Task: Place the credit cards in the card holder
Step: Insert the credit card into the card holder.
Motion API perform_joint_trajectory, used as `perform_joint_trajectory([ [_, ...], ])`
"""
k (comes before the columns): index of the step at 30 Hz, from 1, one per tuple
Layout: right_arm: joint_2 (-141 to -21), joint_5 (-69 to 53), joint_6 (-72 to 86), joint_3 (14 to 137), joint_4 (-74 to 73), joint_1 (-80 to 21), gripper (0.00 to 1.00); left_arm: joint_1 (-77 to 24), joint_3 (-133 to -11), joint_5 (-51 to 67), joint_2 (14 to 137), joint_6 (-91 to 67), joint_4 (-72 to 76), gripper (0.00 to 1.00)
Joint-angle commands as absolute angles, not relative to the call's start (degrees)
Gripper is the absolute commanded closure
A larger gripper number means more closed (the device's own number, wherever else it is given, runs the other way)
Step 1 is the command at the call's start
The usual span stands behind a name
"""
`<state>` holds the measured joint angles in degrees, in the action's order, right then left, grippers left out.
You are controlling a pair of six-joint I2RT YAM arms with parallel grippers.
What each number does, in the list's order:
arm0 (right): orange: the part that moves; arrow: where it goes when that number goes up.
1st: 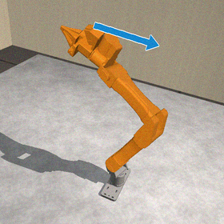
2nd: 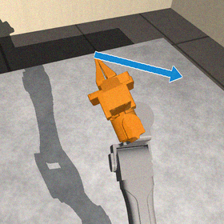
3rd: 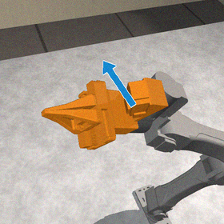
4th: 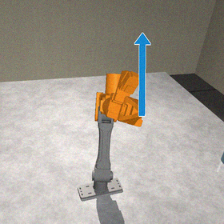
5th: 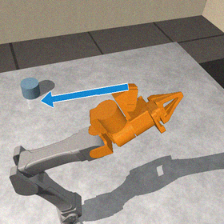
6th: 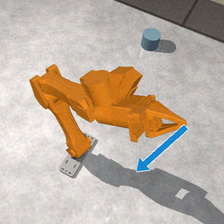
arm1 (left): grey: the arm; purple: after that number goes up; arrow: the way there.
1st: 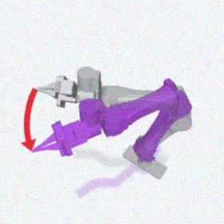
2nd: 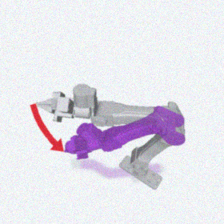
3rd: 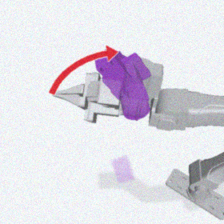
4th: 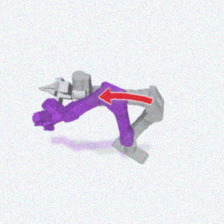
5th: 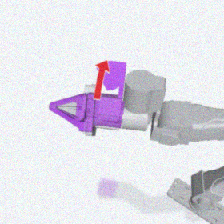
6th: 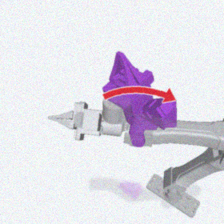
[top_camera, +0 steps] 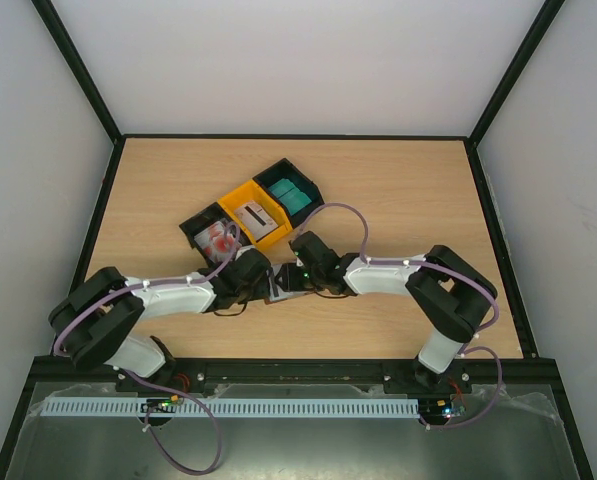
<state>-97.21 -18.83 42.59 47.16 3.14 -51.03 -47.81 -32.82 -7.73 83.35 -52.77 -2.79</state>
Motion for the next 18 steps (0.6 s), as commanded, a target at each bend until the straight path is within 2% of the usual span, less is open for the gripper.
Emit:
perform_joint_trajectory([
  [1,-98.2,-21.2,42.8,48.2,6.1,-51.4,0.56,-47.6,-32.7,-4.7,85.3,-51.6,-3.2,0.77],
  [6,-99.4,-20.7,43.8,48.1,7.0,-51.5,0.57,-47.7,-32.3,-4.1,85.0,-51.0,-2.3,0.77],
  [11,-94.7,-13.2,43.7,48.0,3.0,-51.4,0.57,-47.6,-34.4,-7.0,82.3,-48.9,-6.4,0.74],
  [18,-82.4,-4.5,42.8,46.5,-1.1,-49.6,0.54,-44.4,-45.1,-10.0,77.1,-38.9,-18.2,0.50],
])
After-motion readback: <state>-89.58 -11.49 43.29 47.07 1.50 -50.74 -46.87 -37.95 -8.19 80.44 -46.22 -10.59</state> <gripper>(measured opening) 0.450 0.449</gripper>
